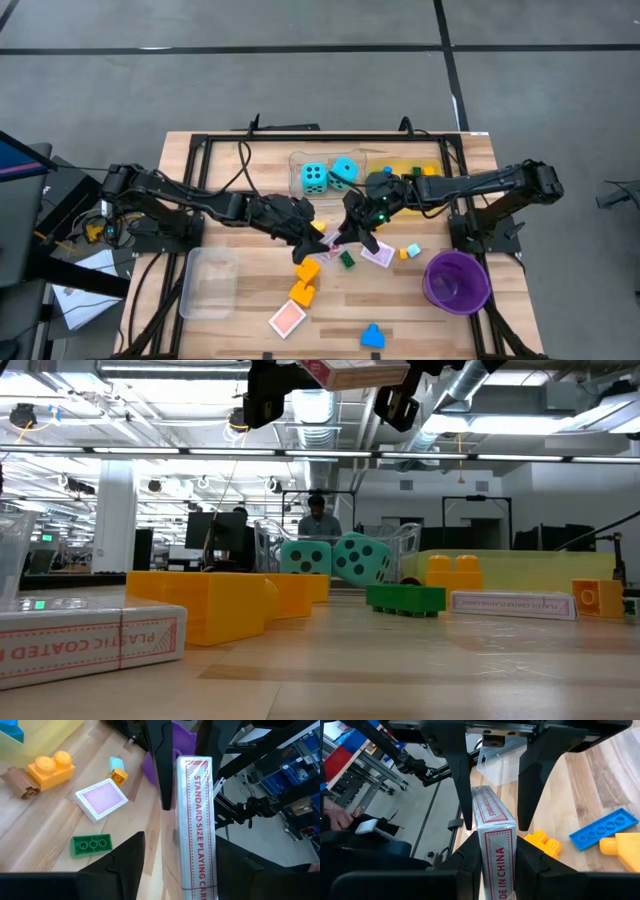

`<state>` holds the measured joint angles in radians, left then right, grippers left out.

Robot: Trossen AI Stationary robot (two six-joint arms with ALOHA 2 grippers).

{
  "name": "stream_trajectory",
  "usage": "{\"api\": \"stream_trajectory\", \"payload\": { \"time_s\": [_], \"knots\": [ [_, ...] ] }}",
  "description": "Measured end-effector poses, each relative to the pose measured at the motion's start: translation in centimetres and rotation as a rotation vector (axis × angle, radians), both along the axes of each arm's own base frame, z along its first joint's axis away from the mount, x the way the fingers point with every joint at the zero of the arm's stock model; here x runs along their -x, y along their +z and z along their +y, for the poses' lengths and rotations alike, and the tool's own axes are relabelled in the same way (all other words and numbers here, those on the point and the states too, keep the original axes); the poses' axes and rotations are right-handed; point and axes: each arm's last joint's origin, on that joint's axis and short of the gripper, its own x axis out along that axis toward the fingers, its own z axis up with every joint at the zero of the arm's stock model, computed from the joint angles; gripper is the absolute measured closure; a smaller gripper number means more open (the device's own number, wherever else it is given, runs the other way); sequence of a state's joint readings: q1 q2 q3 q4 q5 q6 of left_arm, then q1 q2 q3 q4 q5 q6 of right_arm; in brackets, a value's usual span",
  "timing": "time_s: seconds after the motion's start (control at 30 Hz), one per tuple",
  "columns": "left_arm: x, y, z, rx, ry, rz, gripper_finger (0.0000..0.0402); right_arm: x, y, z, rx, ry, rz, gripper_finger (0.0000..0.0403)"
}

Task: Pick & Place Toys
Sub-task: Put the pink deck of cards into the white transparent bin

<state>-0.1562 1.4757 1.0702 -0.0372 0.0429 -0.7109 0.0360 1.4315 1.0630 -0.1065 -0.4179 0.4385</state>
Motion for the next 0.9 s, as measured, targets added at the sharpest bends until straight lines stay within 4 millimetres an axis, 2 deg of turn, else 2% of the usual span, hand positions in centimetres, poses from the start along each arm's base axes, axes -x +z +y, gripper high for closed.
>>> {"api": "stream_trajectory", "payload": {
  "time_s": [0.17,0.37,0.6,0.77,0.9],
  "knots": [
    [-0.03,0.05,0.03,-0.009,0.019,-0.005,0.0239,-0.12,0.23,-0.02,0.001,-0.004,-0.028,0.0335],
    [-0.04,0.07,0.06,-0.015,0.031,-0.007,0.0338,-0.13,0.20,-0.06,-0.004,-0.014,-0.021,0.0335],
    [-0.01,0.12,-0.03,0.009,-0.004,-0.006,0.0341,-0.16,0.32,0.05,-0.026,-0.008,-0.026,0.0297],
    [0.10,-0.02,-0.20,0.036,-0.051,0.015,0.0341,-0.19,0.41,0.15,-0.051,-0.012,-0.024,0.0241],
    [0.85,-0.44,-0.90,0.066,-0.138,0.100,0.0341,-0.17,0.52,0.36,-0.060,0.006,-0.026,0.0190]
  ]
}}
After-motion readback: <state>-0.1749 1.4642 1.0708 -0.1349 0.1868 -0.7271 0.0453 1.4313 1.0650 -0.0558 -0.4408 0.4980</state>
